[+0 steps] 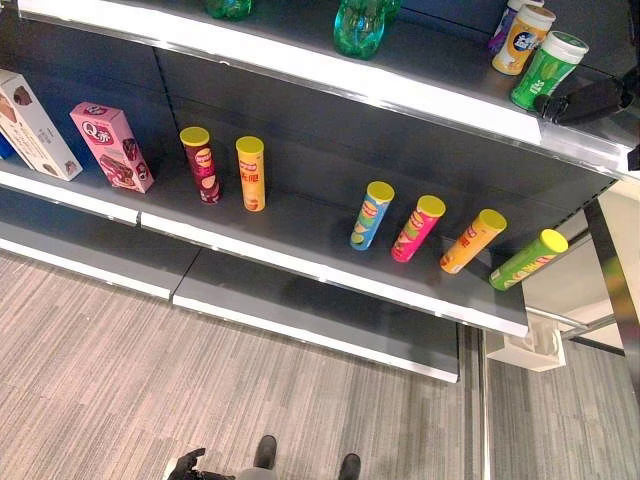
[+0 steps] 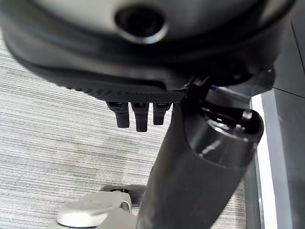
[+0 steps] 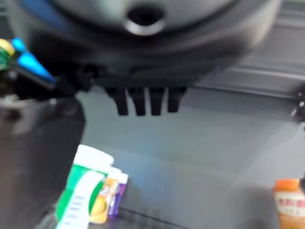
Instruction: Put the goods on the table back onto the shelves and tidy them up.
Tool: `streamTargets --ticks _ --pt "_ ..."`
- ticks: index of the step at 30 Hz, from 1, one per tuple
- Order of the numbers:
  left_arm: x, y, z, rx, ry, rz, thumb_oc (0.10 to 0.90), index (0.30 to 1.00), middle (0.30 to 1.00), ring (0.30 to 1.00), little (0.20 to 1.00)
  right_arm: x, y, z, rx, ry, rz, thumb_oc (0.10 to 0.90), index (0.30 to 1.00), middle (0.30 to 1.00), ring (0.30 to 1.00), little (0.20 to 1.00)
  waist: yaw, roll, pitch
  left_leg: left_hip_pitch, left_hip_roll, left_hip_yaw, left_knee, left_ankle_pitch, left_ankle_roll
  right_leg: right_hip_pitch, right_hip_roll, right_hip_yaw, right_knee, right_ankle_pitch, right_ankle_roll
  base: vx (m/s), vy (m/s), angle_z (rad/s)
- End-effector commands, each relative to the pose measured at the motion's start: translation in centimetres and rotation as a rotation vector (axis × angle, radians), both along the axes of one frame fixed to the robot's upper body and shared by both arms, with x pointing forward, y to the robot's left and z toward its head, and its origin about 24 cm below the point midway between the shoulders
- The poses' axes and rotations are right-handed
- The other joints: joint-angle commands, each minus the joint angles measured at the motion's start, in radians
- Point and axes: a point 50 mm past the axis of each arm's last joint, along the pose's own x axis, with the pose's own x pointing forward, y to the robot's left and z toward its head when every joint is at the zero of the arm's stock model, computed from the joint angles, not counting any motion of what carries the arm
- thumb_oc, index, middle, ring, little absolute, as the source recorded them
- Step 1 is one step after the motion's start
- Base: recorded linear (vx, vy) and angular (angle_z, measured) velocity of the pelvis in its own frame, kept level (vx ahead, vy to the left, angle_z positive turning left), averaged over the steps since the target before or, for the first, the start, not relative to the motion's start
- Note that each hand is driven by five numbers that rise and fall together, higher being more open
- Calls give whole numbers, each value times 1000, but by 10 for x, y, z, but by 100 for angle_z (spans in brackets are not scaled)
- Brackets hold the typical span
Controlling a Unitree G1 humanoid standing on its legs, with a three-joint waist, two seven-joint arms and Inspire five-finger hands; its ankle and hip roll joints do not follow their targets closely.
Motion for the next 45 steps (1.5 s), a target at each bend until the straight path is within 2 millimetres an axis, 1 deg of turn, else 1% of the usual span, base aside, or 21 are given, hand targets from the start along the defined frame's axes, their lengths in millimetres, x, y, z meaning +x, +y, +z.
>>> streamTargets --ticks 1,10,16,20,23,28,30,33,40,42,45 --pt "10 20 10 86 -48 -22 800 900 900 900 900 -27 4 79 65 -319 9 800 900 900 900 900 32 -46 -28 35 18 73 4 -130 -25 24 -76 -1 25 -25 94 0 0 0" --pt "10 19 10 85 -50 -23 800 900 900 900 900 -27 4 77 88 -326 25 800 900 900 900 900 35 -49 -29 35 18 71 4 -130 -25 23 -77 -3 25 -24 94 0 0 0" --pt "8 21 10 90 -44 -23 800 900 900 900 900 -29 7 80 19 -311 13 800 900 900 900 900 35 -51 -27 34 16 72 4 -130 -25 22 -78 -4 26 -24 95 0 0 0" --pt "9 21 11 92 -48 -25 800 900 900 900 900 -29 8 81 7 -312 14 800 900 900 900 900 34 -51 -27 34 16 75 4 -130 -25 21 -79 -3 25 -23 95 0 0 0" --pt "12 20 11 90 -55 -27 800 900 900 900 900 -29 6 79 44 -322 24 800 900 900 900 900 35 -52 -26 34 16 74 4 -131 -25 20 -79 -4 24 -22 96 0 0 0" --pt "11 21 11 88 -53 -22 800 900 900 900 900 -25 1 75 174 -341 50 800 900 900 900 900 37 -52 -23 33 15 75 4 -131 -24 18 -80 -3 25 -20 95 0 0 0" --pt "11 20 11 88 -51 -21 800 900 900 900 900 -24 1 75 197 -346 61 800 900 900 900 900 36 -52 -23 33 15 75 4 -131 -24 18 -80 -2 27 -20 95 0 0 0" --pt "11 21 11 87 -53 -21 800 900 900 900 900 -23 2 74 218 -349 79 800 900 900 900 900 37 -52 -22 33 15 75 4 -131 -24 17 -79 -1 27 -20 95 0 0 0" --pt "10 22 12 91 -53 -20 800 900 900 900 900 -24 7 76 191 -351 95 800 900 900 900 900 39 -58 -19 30 16 77 4 -130 -24 14 -79 -5 27 -19 94 0 0 0" --pt "10 23 12 93 -51 -16 800 900 900 900 900 -24 7 76 223 -364 118 800 900 900 900 900 42 -60 -18 30 15 75 4 -130 -24 14 -79 -6 27 -19 95 0 0 0" --pt "9 24 12 95 -50 -17 800 900 900 900 900 -24 6 75 224 -362 115 800 900 900 900 900 42 -62 -17 30 15 76 4 -130 -24 13 -80 -9 27 -19 96 0 0 0"
